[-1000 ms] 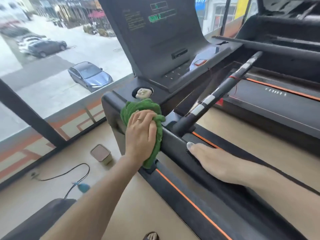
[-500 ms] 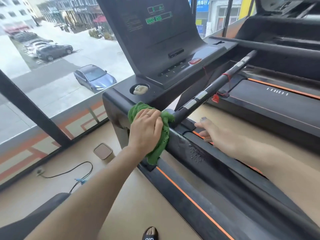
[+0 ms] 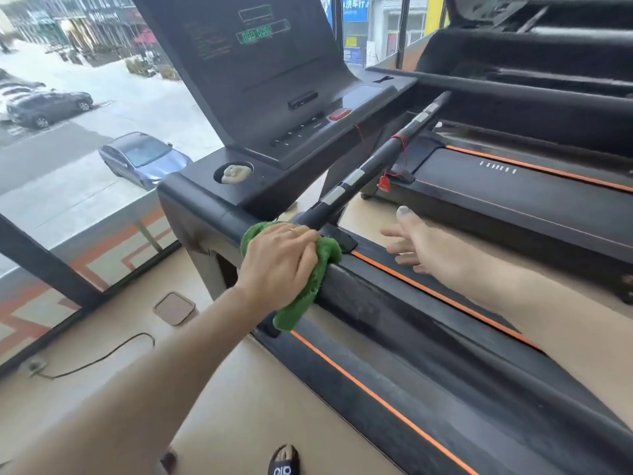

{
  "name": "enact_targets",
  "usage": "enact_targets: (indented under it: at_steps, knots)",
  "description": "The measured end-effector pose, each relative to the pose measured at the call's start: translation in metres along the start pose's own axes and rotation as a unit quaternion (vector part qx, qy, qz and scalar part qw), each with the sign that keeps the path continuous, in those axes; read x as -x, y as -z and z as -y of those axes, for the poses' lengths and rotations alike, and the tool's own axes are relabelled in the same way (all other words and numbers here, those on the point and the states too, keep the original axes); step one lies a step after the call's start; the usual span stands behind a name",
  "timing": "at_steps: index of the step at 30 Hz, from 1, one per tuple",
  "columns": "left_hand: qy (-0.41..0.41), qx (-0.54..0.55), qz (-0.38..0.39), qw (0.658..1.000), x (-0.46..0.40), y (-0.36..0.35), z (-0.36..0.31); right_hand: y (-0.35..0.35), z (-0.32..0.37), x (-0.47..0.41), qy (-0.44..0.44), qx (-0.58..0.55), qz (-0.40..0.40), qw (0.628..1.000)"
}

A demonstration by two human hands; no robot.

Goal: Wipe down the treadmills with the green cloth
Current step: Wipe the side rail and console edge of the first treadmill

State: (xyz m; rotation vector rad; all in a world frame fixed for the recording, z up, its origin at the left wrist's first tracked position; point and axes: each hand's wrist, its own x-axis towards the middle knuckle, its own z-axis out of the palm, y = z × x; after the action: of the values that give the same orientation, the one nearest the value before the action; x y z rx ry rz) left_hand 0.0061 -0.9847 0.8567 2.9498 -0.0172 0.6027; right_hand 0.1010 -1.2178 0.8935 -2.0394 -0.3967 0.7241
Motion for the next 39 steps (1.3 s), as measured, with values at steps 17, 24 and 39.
enact_targets:
  at_steps: [17,24,39]
  knots:
    - [0.018,0.013,-0.082,0.996,0.02,-0.013,-0.038,0.005,-0.052,0.048,-0.161,0.06,0.133,0.976]
    - [-0.083,0.112,-0.017,0.99,0.059,-0.022,-0.126,-0.001,-0.039,0.036,0.058,0.133,-0.104,0.984]
    - [0.318,0.296,-0.216,0.874,-0.013,-0.018,0.043,-0.091,0.036,-0.02,0.126,0.397,0.034,0.908]
